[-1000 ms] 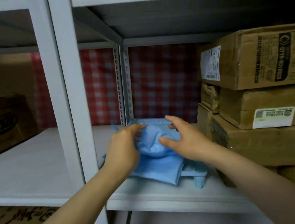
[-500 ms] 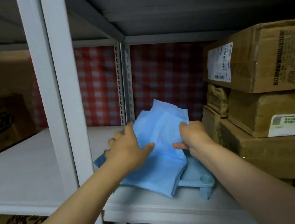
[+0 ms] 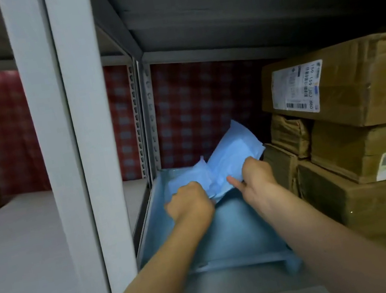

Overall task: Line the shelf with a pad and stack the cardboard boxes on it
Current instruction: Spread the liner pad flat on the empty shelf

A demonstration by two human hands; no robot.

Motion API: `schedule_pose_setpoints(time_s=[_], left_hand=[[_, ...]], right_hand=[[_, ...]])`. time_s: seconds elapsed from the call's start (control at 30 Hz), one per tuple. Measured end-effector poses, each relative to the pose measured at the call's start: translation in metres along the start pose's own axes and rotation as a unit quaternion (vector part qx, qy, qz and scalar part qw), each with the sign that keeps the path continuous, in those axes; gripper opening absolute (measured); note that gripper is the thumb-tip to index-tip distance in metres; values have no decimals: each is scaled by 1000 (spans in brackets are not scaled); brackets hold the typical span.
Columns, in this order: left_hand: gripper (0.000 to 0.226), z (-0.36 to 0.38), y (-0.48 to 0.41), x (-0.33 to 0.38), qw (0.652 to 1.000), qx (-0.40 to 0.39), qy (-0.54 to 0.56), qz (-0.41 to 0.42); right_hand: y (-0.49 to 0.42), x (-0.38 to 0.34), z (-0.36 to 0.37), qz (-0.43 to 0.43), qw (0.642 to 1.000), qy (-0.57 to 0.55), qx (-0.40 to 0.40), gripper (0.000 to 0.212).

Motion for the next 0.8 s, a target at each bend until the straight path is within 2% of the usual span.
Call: schedule_pose_setpoints(time_s=[0.17, 0.23, 0.3, 0.4, 0.47, 0.53, 0.57, 0.6, 0.67, 0.73, 0.77, 0.8], left_hand=[[28, 7, -5, 10, 998, 25, 48, 20], [28, 0, -9, 8, 989, 56, 134, -8], [26, -11, -16, 5, 965, 113, 231, -47], [24, -28, -24, -2, 903, 210, 364, -88], [28, -35, -32, -15, 846, 238, 454, -147], [32, -32, -47, -31, 775, 265, 512, -258], [34, -31, -49, -39, 740, 294, 510, -325], [35, -27, -51, -43, 721, 325, 482, -377], [39, -26, -49, -39, 760, 305, 438, -370], [42, -23, -47, -40, 774, 347, 377, -373], [39, -16, -51, -37, 789, 311, 395, -353], [45, -8, -53, -34, 820, 248, 392, -335]], right_hand=[[-9, 12, -13, 20, 997, 62, 40, 41], [-11, 13, -14, 26, 996, 69, 47, 40], [-15, 10, -11, 8, 996, 64, 57, 39], [-23, 2, -4, -33, 995, 11, 92, 40], [-29, 0, -2, -33, 994, -4, 106, 40], [-31, -1, 0, -2, 997, -6, 82, 40], [-29, 0, 2, 18, 998, 5, 58, 39], [-26, 1, 3, 39, 998, 25, 33, 39], [-22, 8, 7, 88, 995, 53, -3, 39], [-22, 17, 10, 151, 985, 86, -25, 29], [-22, 21, 14, 178, 978, 103, -45, 20], [-22, 26, 19, 203, 970, 113, -68, 18]])
Point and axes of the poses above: each hand's wrist, its own y-axis away from the middle knuckle, its own z-axis out of the palm, x = y × z, the point moved 4 cm from there along -y, towards the middle knuckle, and after that the axes turned 4 degrees about -z, right-handed, at the moved point
